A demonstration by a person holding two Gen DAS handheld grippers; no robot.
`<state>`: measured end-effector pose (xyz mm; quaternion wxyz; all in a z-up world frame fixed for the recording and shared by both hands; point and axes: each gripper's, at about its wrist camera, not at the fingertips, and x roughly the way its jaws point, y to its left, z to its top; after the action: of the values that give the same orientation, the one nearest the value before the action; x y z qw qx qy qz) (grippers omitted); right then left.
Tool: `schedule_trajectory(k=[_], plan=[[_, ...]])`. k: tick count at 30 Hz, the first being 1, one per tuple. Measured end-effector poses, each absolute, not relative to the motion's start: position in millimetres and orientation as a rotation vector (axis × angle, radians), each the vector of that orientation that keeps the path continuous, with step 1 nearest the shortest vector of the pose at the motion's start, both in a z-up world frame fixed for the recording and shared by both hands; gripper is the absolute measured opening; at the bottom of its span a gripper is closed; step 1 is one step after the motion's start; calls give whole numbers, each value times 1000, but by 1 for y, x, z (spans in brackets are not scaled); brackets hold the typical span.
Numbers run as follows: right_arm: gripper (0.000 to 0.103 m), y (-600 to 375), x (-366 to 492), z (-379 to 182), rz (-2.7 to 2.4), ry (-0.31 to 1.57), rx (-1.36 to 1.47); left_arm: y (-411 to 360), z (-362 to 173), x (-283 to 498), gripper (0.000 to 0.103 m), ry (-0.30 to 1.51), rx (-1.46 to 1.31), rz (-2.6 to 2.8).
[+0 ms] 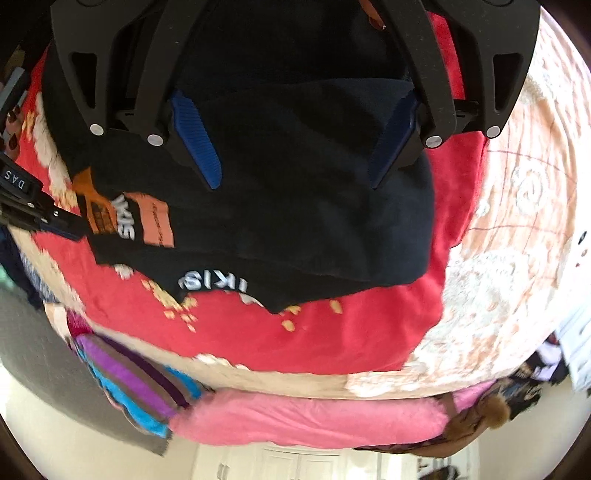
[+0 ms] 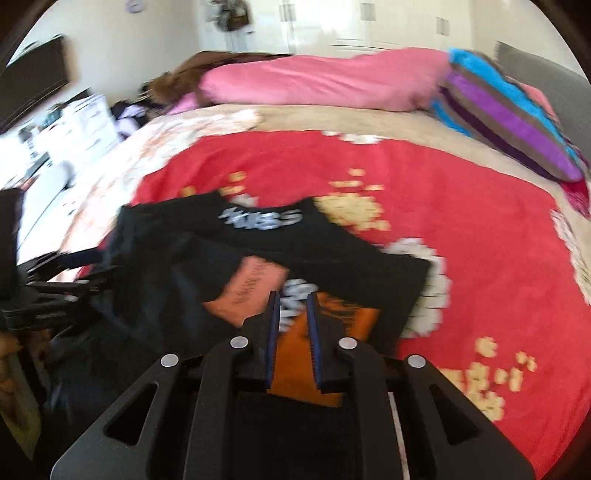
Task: Fold small clothes
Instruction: 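Straighten the cuff on the shirt with the right tool while the left tool presses the shirt side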
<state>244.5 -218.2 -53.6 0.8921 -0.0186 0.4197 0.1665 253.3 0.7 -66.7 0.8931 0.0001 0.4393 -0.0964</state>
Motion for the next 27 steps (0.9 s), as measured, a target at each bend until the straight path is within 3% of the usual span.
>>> schedule_trajectory(k=[6,8,10,25,27], plan=[[16,-212,252,-75,351,964,-70,-11,-84,256,76,981,81,-194],[25,-216,255,-84,308,1012,-88,-10,-84,255,76,983,84,-196],[26,-221,255,-90,245,1038,-133,-10,-86,255,76,989,93,-197],[29,-239,255,-94,238,1042,-49,-9,-84,254,77,985,87,-193],[35,-240,254,-89,246,1030,-29,-8,-83,254,77,984,80,-194]])
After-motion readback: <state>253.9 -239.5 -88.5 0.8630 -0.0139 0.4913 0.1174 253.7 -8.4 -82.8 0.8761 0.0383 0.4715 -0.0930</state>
